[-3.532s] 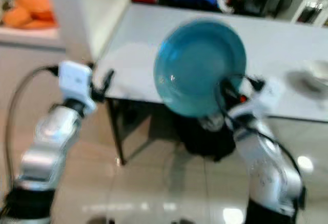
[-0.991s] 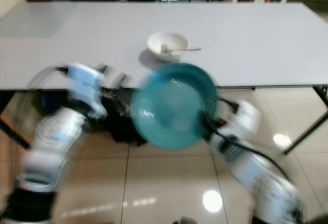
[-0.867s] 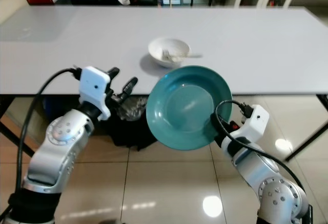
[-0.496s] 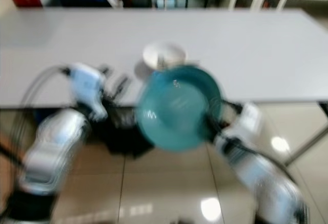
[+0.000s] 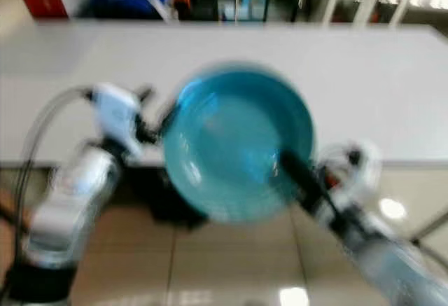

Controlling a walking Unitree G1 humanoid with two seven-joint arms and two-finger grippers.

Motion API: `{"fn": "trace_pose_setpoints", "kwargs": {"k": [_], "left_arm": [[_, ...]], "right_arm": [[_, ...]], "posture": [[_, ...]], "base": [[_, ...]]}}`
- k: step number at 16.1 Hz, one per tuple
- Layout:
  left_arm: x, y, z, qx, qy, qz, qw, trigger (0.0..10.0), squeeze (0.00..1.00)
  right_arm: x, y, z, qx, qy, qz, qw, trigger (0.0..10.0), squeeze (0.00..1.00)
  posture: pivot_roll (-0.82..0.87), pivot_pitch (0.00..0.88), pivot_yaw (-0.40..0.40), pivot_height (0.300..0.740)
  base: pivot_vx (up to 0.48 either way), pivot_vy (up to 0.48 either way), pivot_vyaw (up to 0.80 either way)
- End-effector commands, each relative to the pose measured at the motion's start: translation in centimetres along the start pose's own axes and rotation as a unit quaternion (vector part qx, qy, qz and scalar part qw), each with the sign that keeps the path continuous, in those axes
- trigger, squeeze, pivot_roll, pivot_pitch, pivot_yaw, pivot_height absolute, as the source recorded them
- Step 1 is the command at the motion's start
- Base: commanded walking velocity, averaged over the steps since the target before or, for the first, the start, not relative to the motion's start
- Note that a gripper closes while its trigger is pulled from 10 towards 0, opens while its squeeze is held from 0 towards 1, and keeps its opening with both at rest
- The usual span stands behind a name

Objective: Setting the table

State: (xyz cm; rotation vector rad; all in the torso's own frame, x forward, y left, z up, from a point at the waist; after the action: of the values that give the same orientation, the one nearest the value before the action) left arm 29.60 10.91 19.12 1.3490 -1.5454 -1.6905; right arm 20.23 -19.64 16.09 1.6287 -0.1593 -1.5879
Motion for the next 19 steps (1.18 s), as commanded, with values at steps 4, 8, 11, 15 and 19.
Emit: {"fn": "trace_pose_setpoints", "kwargs": {"k": [4,8,11,15,19], "left_arm": [[-2.2,-0.9,1.0,-0.023,0.019,-0.024,0.999,10.0,0.0],[-3.4,-1.2,1.9,-0.027,0.014,-0.039,0.999,10.0,0.0],[-3.4,-1.3,2.7,-0.032,-0.024,-0.036,0.999,10.0,0.0],[-1.1,-1.2,3.8,-0.036,-0.13,-0.022,0.991,10.0,0.0],[-1.1,-1.2,3.9,-0.037,-0.125,-0.018,0.991,10.0,0.0]], "right_arm": [[0.8,-0.2,1.3,-0.033,0.002,-0.009,0.999,10.0,0.0],[2.9,-1.6,1.3,-0.074,-0.069,-0.035,0.994,10.0,0.0],[3.2,-2.5,0.3,-0.07,-0.083,-0.086,0.99,10.0,0.0],[2.8,-4.1,-1.0,-0.114,-0.093,-0.107,0.983,10.0,0.0],[2.7,-3.7,-1.6,-0.111,-0.095,-0.121,0.982,10.0,0.0]], "posture": [[-0.03,0.055,0.006,0.74],[-0.03,0.064,0.001,0.74],[-0.02,0.07,-0.001,0.74],[-0.02,0.081,-0.008,0.74],[-0.01,0.088,-0.01,0.74]], "base": [[0.0,0.0,0.0],[0.0,0.0,0.0],[0.0,0.0,0.0],[0.0,0.0,0.0],[0.0,0.0,0.0]]}}
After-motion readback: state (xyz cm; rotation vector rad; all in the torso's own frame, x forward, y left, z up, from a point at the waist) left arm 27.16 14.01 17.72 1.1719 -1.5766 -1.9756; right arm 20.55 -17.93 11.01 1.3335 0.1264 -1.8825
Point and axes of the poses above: a point about 5 cm out from each wrist's last joint towards the gripper, its own z axis pointing back from the gripper into the wrist, its own y axis along the axis of the wrist's last joint, x = y × z, the point moved 1 cm from there along -z, pointing out of the wrist towards the gripper, and after that the axes turned 9 degrees about -z, right-handed, at the moved point
